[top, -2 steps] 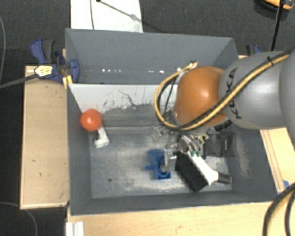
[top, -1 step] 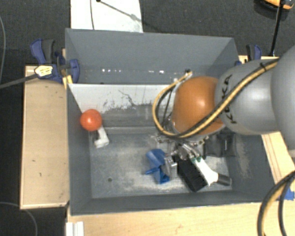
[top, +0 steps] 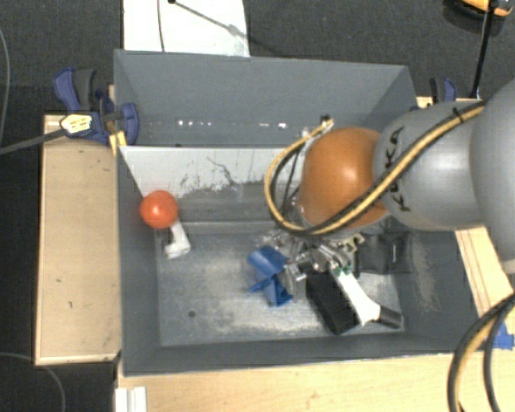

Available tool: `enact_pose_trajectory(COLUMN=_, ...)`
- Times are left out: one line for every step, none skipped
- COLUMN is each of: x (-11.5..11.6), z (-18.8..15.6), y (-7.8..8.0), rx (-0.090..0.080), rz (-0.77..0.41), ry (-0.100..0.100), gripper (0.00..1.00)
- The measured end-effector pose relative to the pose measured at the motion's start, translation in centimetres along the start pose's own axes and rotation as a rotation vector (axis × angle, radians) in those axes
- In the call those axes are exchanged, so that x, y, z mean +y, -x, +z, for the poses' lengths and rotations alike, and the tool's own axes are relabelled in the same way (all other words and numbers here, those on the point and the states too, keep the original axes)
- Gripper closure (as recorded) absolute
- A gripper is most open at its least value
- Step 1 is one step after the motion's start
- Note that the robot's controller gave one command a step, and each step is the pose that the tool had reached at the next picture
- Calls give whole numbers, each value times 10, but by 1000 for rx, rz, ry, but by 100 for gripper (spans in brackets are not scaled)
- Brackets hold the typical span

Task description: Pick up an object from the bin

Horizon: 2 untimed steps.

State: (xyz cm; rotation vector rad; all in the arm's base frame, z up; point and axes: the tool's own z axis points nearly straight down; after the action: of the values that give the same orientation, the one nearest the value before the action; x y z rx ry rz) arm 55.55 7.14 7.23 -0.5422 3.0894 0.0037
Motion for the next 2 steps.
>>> enact_pose_trajectory(x=0, z=0, y=0, rx=0, rz=0, ry=0, gripper=100)
enact_pose_trajectory(x=14, z=-26, y=-1, rx=-2, rz=-31, ry=-2, gripper=100)
